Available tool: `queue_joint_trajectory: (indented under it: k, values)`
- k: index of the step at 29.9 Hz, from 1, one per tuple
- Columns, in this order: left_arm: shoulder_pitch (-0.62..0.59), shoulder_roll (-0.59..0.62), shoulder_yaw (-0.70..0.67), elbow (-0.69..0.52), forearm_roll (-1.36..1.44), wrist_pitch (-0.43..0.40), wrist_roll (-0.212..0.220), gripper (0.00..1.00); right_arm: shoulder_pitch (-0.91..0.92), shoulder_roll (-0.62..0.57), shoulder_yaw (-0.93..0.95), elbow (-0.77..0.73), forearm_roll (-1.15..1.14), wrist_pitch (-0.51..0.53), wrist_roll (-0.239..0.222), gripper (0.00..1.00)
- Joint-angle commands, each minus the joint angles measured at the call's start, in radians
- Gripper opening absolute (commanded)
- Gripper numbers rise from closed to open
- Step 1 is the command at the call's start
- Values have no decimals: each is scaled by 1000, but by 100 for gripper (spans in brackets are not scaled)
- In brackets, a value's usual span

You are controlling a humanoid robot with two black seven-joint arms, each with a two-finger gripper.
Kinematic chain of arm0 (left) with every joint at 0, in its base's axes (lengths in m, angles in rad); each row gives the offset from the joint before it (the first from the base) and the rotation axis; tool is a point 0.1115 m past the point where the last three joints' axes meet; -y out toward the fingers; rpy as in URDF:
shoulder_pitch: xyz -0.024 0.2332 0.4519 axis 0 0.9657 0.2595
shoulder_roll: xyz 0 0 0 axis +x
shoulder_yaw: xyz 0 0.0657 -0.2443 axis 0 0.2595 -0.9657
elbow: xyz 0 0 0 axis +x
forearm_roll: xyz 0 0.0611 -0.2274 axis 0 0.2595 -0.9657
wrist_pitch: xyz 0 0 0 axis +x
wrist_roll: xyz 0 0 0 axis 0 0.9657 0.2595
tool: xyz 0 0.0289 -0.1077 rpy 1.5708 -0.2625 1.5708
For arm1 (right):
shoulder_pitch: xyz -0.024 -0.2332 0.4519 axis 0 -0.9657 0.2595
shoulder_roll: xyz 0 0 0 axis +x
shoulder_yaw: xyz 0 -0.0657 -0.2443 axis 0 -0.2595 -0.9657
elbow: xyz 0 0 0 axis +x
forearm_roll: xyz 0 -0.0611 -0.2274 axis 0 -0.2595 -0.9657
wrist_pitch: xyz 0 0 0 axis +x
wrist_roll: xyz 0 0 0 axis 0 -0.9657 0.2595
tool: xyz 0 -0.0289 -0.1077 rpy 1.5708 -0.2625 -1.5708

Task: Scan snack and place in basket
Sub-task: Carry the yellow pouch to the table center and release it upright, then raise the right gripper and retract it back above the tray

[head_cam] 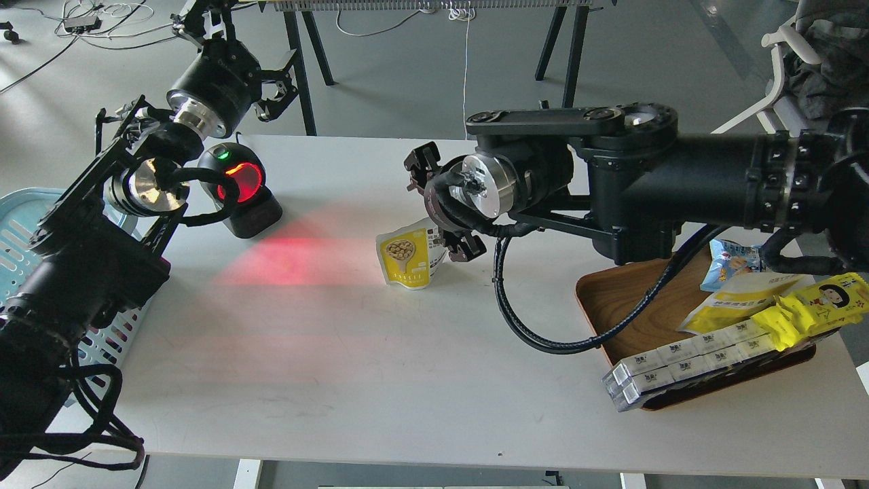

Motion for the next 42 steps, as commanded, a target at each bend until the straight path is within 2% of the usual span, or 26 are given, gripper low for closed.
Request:
queue_joint_trajectory:
  k: [1,7,12,18,24,28,35,38,42]
  values:
    - [-1,1,-5,35,-3,-2,-1,100,34,-59,35,24,-8,0,0,90]
    - [-8,34,-9,52,-3,-2,-3,100,68,-223,143,101,-15,0,0,90]
    - [-8,86,5,26,8,-8,7,100,33,-379,227,103,-46,0,12,91]
    - [-3,243,63,-195,52,1,8,100,-152,-520,443,78,-100,13,50,91]
    - [-5,460,186,-391,115,7,10,100,-410,-571,686,-35,-115,212,101,92]
    - [-2,638,244,-576,123,35,8,100,-550,-571,813,-132,-115,376,134,94]
    - [9,1009,298,-903,125,30,8,100,-674,-554,881,-304,-110,648,245,94]
    - [0,1157,301,-1008,155,-17,8,100,-712,-533,891,-331,-109,714,292,94]
    - [-52,1252,288,-1010,229,-161,11,100,-749,-525,913,-331,-109,739,309,94]
